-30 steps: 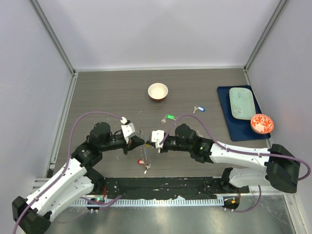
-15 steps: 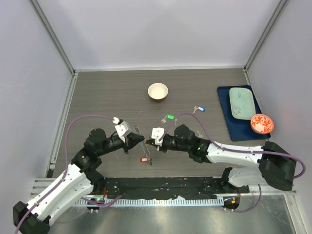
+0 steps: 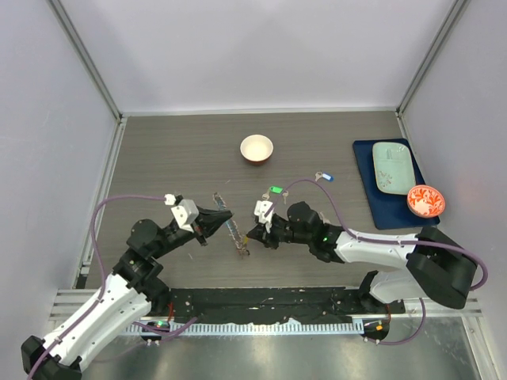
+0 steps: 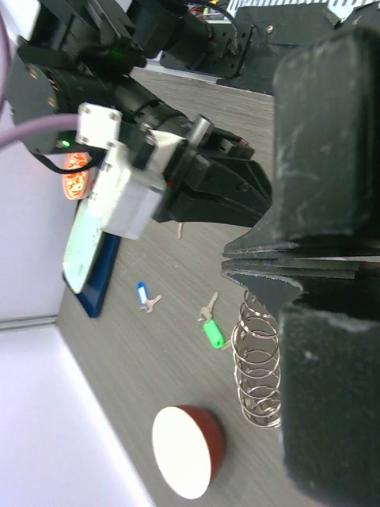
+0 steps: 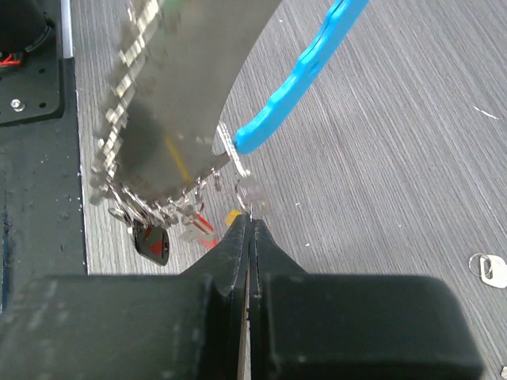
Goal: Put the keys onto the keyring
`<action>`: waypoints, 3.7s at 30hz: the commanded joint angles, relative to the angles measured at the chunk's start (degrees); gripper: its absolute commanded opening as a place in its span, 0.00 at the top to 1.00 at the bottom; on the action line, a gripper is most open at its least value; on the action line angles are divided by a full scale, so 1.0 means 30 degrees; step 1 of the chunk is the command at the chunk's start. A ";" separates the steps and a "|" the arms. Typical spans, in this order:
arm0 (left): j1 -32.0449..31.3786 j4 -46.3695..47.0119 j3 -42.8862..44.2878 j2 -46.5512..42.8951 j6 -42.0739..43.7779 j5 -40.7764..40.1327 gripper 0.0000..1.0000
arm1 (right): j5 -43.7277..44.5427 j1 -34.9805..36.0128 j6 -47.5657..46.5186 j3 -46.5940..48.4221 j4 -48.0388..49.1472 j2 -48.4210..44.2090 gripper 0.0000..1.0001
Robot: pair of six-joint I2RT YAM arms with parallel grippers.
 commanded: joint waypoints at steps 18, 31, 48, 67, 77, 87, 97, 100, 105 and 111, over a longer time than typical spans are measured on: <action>-0.0045 0.6218 -0.4192 -0.0167 -0.1011 -0.2992 1.00 | 0.5358 -0.0500 0.3296 -0.0671 -0.0624 -0.3253 0.99; -0.0045 0.6891 -0.4457 0.0594 -0.0572 -0.2436 1.00 | 0.8993 -0.1876 0.8188 0.3431 -1.4480 -0.2408 0.99; -0.0484 0.5399 -0.4691 -0.0754 0.0278 -0.2465 1.00 | 0.8525 -0.4191 0.5612 0.7914 -1.6395 0.4389 0.99; -0.0807 0.4929 -0.4779 -0.1164 0.0601 -0.2729 1.00 | 0.7355 -0.4367 0.5259 0.6920 -1.1942 0.5976 0.92; -0.0836 0.5075 -0.4925 -0.1223 0.0718 -0.3021 1.00 | 0.7269 -0.4367 0.4766 0.6334 -1.0946 0.1794 0.63; -0.0807 0.6041 -0.5277 -0.1485 0.0279 -0.3169 1.00 | -0.1534 -0.4367 0.3443 0.2907 -0.1115 -0.0943 0.61; -0.0836 0.6862 -0.5951 -0.2658 -0.0102 -0.2700 1.00 | -0.8781 -0.4338 0.4554 0.1411 0.7743 0.1488 0.62; -0.0836 0.7270 -0.6068 -0.2659 -0.0306 -0.2670 1.00 | -0.9140 -0.4045 0.5230 0.1469 0.9298 0.1930 0.62; -0.0836 0.7945 -0.6010 -0.1900 -0.0541 -0.2261 1.00 | -0.9229 -0.3402 0.5229 0.2055 0.9738 0.2808 0.64; -0.0836 0.8737 -0.5863 -0.1223 -0.0776 -0.1822 1.00 | -0.9549 -0.2991 0.5757 0.2875 1.0531 0.4009 0.66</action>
